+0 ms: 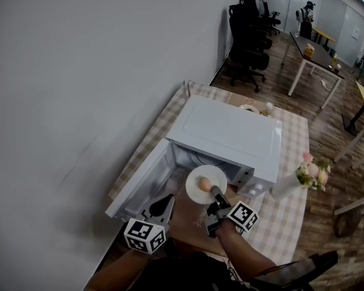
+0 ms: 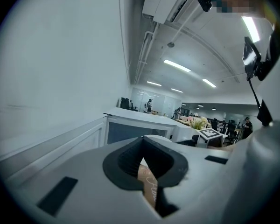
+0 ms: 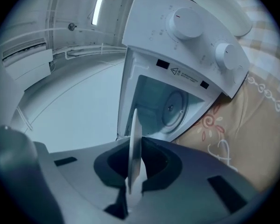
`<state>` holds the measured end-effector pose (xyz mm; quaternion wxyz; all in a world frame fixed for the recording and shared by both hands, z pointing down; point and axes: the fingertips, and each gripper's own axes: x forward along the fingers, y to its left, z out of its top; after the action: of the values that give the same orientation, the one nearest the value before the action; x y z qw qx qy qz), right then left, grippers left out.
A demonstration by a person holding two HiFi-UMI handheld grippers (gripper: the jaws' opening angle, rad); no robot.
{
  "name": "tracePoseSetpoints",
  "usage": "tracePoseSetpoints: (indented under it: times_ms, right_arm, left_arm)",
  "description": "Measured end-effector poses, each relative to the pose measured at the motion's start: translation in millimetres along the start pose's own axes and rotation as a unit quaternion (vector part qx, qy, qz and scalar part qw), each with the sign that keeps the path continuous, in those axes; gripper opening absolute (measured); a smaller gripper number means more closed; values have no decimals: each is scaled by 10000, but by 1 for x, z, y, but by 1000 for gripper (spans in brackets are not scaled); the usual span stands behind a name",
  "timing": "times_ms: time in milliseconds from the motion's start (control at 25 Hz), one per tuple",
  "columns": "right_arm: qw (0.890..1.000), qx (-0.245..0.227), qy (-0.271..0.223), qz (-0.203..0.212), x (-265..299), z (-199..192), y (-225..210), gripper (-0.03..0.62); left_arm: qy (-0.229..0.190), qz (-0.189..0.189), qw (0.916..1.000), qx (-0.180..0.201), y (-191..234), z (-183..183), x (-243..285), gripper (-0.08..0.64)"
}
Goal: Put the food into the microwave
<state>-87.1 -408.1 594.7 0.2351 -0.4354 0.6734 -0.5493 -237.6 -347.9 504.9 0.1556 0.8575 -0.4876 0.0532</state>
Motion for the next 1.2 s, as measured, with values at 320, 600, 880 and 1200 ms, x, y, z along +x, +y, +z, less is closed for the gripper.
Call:
tracePoseSetpoints:
  times_ms: [320, 600, 880, 1200]
  right_arm:
    - [9985, 149, -503, -161, 19, 17, -26, 28]
    - [9935, 338, -998, -433, 34, 33, -55, 28]
    - [9895, 469, -1231, -595, 49, 37, -74, 28]
    - [9811, 784, -1591, -777, 64, 36, -99, 28]
  left_arm:
    - [276, -381, 9989, 59, 5, -13, 32, 8]
    - [556, -648, 9963, -81, 20, -30, 54, 8]
    - [669, -860, 9940, 123, 23, -34, 73, 8]
    - [807, -966, 9920, 29, 29, -40, 83, 8]
